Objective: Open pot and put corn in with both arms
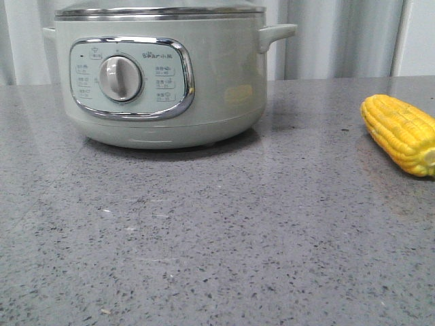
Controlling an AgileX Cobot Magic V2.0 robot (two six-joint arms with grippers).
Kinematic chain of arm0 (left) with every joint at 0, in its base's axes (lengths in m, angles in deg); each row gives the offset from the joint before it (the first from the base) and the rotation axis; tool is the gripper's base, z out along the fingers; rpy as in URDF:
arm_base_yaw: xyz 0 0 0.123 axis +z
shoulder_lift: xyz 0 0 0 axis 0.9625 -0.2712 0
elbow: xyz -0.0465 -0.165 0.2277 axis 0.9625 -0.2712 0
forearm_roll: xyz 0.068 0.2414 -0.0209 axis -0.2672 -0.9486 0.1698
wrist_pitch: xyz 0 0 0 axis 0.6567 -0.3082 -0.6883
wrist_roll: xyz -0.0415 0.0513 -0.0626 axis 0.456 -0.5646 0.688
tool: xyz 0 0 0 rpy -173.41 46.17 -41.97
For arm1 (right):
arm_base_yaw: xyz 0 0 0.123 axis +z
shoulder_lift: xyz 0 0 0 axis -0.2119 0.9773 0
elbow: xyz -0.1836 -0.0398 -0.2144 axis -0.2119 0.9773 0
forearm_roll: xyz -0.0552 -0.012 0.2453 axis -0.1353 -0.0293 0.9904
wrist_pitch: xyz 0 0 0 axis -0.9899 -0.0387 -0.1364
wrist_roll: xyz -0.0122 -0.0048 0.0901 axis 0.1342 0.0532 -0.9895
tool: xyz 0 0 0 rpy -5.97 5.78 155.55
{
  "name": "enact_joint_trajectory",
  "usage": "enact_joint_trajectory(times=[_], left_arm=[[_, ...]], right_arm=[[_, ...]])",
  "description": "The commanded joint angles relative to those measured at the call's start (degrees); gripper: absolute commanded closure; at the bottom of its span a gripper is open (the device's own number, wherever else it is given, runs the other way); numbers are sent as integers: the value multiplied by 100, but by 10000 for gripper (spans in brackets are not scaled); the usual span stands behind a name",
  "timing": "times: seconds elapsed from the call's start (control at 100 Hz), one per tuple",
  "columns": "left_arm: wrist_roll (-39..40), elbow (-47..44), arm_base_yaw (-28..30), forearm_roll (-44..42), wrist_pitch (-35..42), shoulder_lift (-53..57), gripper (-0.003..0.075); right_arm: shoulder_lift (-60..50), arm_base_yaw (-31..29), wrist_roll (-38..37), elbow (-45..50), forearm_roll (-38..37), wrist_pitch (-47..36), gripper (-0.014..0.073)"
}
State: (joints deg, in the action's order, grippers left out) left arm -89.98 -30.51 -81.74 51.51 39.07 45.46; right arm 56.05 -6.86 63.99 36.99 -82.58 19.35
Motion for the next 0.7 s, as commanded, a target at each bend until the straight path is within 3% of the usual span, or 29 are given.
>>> enact_joint_trajectory(times=[0.0,0.34,0.51,0.61,0.69], left_arm=[[51,-46,11,68,224,194,741],[51,-46,11,68,276,194,741],[51,-46,11,137,364,194,741],[51,-46,11,1046,753,194,741],[51,-46,11,2978,1094,194,741]], right_arm=[[-122,-20,26,115,-83,-59,662],[-122,-20,26,115,-83,-59,662],[-122,-20,26,115,-227,-847,662],[-122,-20,26,115,378,-1734,662],[-122,-20,26,115,1375,-2356,662]])
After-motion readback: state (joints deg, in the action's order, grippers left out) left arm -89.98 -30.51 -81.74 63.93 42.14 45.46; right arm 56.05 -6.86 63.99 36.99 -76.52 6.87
